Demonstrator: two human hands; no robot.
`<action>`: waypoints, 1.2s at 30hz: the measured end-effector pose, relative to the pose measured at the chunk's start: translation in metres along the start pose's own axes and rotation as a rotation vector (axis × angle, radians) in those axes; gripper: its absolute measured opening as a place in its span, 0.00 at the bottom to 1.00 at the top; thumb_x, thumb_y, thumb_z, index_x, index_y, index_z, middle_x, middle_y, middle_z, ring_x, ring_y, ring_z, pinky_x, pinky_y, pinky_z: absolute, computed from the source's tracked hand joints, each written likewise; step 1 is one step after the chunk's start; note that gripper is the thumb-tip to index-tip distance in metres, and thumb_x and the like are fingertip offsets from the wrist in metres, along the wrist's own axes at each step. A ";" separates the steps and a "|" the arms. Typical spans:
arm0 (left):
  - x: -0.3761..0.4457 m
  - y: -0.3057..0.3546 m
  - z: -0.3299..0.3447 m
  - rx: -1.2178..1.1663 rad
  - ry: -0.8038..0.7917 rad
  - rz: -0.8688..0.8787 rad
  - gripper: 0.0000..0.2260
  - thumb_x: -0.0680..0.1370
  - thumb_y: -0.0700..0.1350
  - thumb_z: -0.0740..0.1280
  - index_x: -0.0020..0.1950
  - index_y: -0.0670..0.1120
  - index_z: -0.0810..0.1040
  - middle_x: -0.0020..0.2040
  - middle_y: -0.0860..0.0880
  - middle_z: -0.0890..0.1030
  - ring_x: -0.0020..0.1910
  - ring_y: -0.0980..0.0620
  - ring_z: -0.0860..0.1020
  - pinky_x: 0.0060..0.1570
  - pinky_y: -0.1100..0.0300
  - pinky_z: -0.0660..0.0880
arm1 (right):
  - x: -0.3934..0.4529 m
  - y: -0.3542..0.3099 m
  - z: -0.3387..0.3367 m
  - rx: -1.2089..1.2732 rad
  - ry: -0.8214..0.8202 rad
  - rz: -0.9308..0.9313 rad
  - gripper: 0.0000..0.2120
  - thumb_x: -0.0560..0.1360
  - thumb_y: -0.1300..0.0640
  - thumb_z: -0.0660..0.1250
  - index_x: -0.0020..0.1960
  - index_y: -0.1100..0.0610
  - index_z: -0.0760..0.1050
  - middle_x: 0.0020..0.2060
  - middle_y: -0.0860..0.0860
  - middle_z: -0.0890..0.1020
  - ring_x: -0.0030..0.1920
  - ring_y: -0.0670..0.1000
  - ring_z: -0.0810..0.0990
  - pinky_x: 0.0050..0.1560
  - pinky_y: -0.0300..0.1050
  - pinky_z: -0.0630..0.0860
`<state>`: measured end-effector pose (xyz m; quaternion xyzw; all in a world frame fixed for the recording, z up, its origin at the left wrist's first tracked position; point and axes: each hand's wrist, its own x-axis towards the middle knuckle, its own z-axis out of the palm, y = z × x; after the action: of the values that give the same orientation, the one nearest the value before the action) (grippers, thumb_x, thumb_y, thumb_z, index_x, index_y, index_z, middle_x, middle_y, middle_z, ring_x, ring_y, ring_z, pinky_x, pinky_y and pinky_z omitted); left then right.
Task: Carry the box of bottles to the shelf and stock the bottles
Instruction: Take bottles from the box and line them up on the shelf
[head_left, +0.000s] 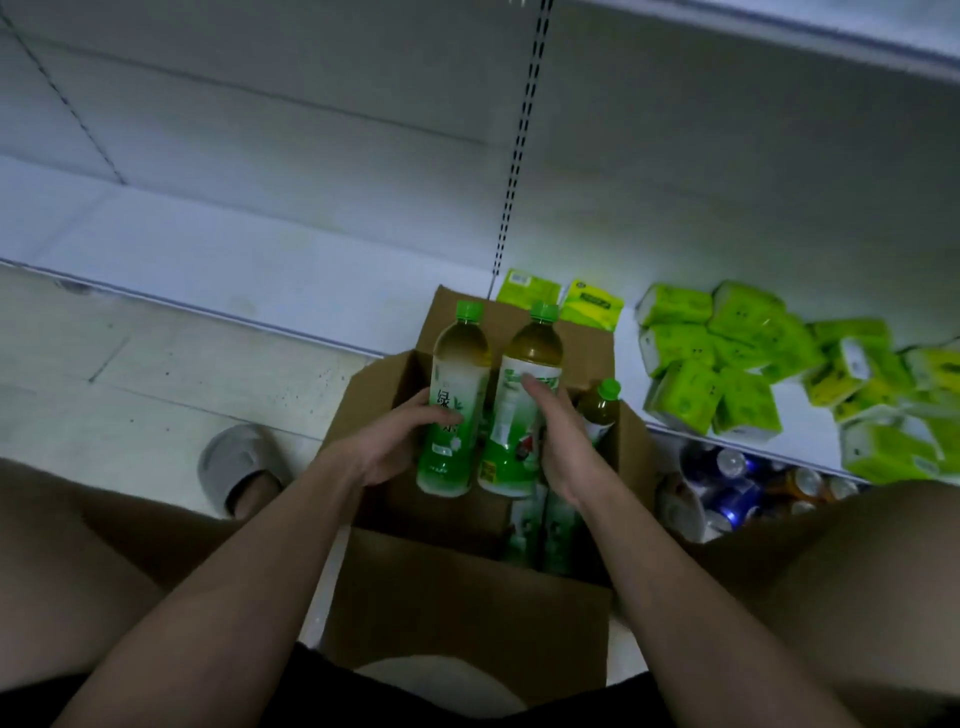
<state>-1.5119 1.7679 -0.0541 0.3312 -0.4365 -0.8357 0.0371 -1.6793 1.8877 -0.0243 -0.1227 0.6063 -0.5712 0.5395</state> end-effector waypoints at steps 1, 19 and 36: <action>-0.001 0.004 0.002 -0.010 -0.019 0.026 0.30 0.69 0.46 0.74 0.70 0.49 0.70 0.65 0.41 0.77 0.65 0.39 0.75 0.67 0.38 0.67 | -0.005 -0.009 0.003 0.059 -0.028 -0.016 0.23 0.75 0.42 0.66 0.67 0.50 0.72 0.60 0.51 0.82 0.59 0.54 0.82 0.65 0.58 0.73; -0.089 0.269 0.130 0.238 -0.267 0.666 0.41 0.62 0.55 0.79 0.71 0.44 0.70 0.67 0.40 0.75 0.64 0.43 0.76 0.66 0.49 0.72 | -0.092 -0.235 0.025 -0.097 0.004 -0.839 0.41 0.59 0.33 0.76 0.66 0.49 0.66 0.59 0.54 0.82 0.59 0.55 0.82 0.62 0.63 0.75; -0.016 0.384 0.181 0.191 0.060 0.870 0.10 0.76 0.40 0.67 0.57 0.48 0.80 0.50 0.50 0.86 0.47 0.56 0.84 0.42 0.63 0.77 | -0.040 -0.380 0.034 -0.172 0.171 -1.012 0.27 0.73 0.50 0.73 0.63 0.41 0.59 0.60 0.49 0.76 0.63 0.52 0.75 0.67 0.56 0.72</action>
<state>-1.6924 1.6644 0.3157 0.1428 -0.6093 -0.6882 0.3670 -1.8142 1.7792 0.3177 -0.3974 0.5578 -0.7165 0.1323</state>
